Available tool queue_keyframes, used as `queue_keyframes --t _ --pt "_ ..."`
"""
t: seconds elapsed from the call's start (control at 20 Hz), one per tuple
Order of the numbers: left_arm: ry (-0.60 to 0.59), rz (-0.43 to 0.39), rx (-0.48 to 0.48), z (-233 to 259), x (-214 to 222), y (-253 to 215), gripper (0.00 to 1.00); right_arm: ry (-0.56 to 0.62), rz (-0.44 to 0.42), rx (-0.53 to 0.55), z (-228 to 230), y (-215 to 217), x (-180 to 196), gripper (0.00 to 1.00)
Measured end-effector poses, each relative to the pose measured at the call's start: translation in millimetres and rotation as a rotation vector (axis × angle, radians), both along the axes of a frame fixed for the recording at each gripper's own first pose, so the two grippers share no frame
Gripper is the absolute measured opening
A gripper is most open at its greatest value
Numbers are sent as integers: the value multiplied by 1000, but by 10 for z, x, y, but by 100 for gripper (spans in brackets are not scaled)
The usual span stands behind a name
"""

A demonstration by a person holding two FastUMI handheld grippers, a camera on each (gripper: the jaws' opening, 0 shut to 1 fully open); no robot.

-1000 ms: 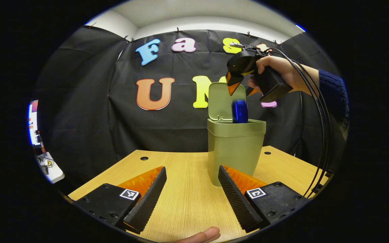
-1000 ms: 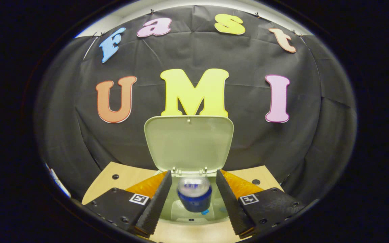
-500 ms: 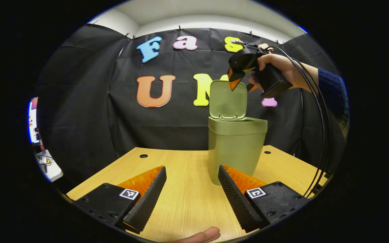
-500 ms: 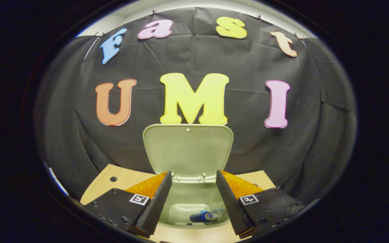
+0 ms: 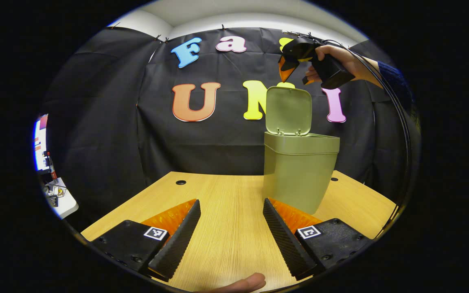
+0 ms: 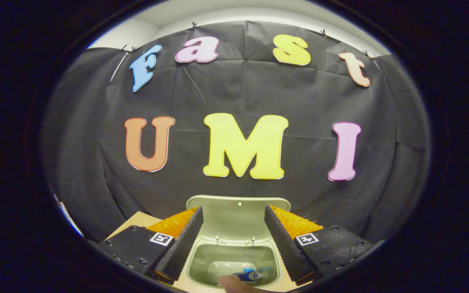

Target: Press the lid of the desktop garbage bin to open it, pick up the crumpled paper on the desktop and throw it into the bin, then pick up the pop can on the desktop and drop it into the bin, and finally close the garbage bin lid.

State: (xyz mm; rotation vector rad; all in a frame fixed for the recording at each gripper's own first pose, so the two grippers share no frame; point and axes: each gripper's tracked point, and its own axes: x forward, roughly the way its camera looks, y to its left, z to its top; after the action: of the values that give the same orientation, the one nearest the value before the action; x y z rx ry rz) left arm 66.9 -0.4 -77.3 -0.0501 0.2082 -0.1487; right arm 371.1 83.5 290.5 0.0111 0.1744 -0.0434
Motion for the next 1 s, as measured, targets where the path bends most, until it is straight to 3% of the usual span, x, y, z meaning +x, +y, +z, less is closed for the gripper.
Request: queue_keyframes --t 0.25,0.45,0.7,1.0 --pt "47 62 1 -175 157 232 100 2 -12 -2 127 15 393 93" --pt "59 104 28 -248 222 380 100 42 -28 -24 -30 -9 593 93" --pt "31 97 18 -148 191 333 99 47 1 -45 -82 20 445 95" --pt "-37 64 13 153 -15 202 99 35 52 -32 -288 12 -7 95"
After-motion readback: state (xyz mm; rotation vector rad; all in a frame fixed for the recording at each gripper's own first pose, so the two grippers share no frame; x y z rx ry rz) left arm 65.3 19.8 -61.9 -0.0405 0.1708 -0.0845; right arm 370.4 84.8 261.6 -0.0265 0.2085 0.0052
